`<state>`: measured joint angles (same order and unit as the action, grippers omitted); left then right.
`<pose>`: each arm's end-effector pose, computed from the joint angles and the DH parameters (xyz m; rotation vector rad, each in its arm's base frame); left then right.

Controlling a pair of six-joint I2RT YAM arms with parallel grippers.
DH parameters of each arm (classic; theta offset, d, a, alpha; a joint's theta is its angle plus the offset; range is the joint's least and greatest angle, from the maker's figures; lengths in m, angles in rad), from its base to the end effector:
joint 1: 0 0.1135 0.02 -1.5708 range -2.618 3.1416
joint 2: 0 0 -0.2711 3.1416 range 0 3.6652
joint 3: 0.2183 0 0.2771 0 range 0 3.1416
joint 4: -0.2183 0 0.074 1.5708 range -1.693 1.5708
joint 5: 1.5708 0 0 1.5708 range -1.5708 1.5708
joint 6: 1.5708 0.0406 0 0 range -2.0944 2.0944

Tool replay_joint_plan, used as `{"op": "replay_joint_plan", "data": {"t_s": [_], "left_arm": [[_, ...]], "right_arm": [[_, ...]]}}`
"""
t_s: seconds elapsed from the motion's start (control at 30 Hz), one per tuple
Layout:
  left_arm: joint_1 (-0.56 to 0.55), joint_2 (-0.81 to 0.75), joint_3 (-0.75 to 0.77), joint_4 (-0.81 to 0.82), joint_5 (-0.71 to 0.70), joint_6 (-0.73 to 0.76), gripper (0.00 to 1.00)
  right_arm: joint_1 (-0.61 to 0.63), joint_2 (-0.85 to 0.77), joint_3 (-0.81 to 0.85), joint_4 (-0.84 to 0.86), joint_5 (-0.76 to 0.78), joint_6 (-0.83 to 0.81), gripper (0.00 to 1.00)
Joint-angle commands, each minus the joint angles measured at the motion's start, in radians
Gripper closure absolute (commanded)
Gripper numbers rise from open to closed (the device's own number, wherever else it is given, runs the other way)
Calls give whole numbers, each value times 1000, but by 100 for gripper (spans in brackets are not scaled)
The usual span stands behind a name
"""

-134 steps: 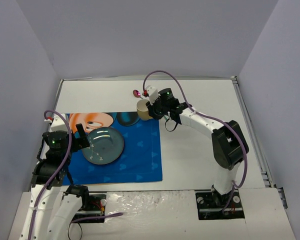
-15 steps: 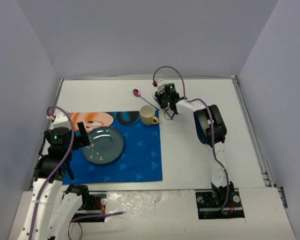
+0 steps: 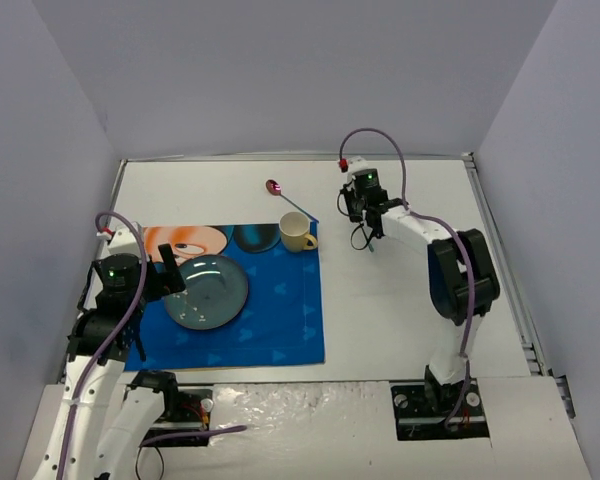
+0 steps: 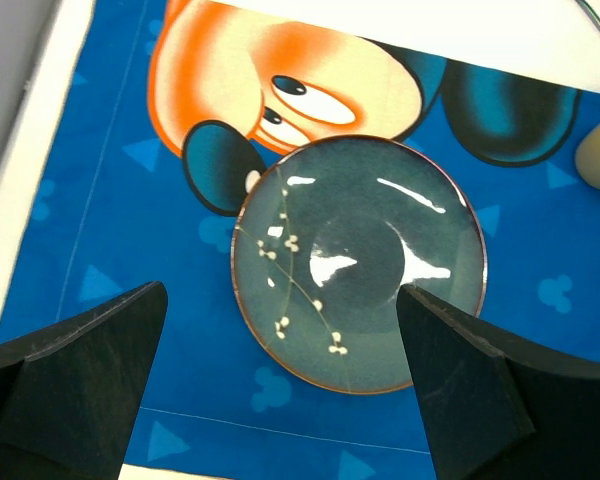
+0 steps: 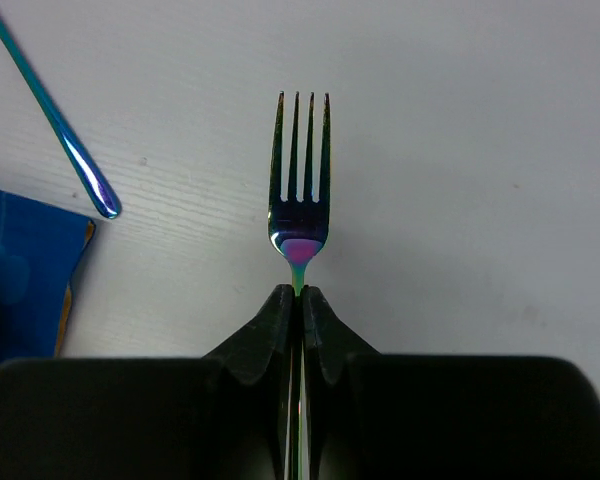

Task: Set the dinner table for one person

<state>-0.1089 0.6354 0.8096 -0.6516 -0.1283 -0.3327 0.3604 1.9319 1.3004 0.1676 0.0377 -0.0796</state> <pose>0.1589 -0.0122 0.3279 -0.3079 2.0237 -0.1444 0.4422 0.1650 0.2046 -0.4214 1.9931 0.1381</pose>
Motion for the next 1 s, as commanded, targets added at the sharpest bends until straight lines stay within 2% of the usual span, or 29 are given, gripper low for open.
{"op": "replay_joint_plan", "data": {"t_s": [0.0, 0.2, 0.43, 0.57, 0.73, 0.97], "left_arm": [[-4, 65, 103, 86, 114, -73, 3], [-72, 162, 212, 155, 165, -153, 3], [-370, 351, 366, 370, 21, -189, 3], [-481, 472, 423, 495, -6, -193, 3], [-565, 613, 496, 627, -6, -186, 6], [-627, 783, 634, 700, 17, -168, 13]], "right_arm": [[19, -279, -31, 14, 91, 142, 100], [126, -492, -124, 13, 96, 211, 100], [234, -665, -244, 57, 67, 388, 100], [263, -732, -300, 100, 39, 454, 100], [294, -794, -360, 147, 17, 503, 100], [325, -816, -377, 154, 23, 497, 100]]}}
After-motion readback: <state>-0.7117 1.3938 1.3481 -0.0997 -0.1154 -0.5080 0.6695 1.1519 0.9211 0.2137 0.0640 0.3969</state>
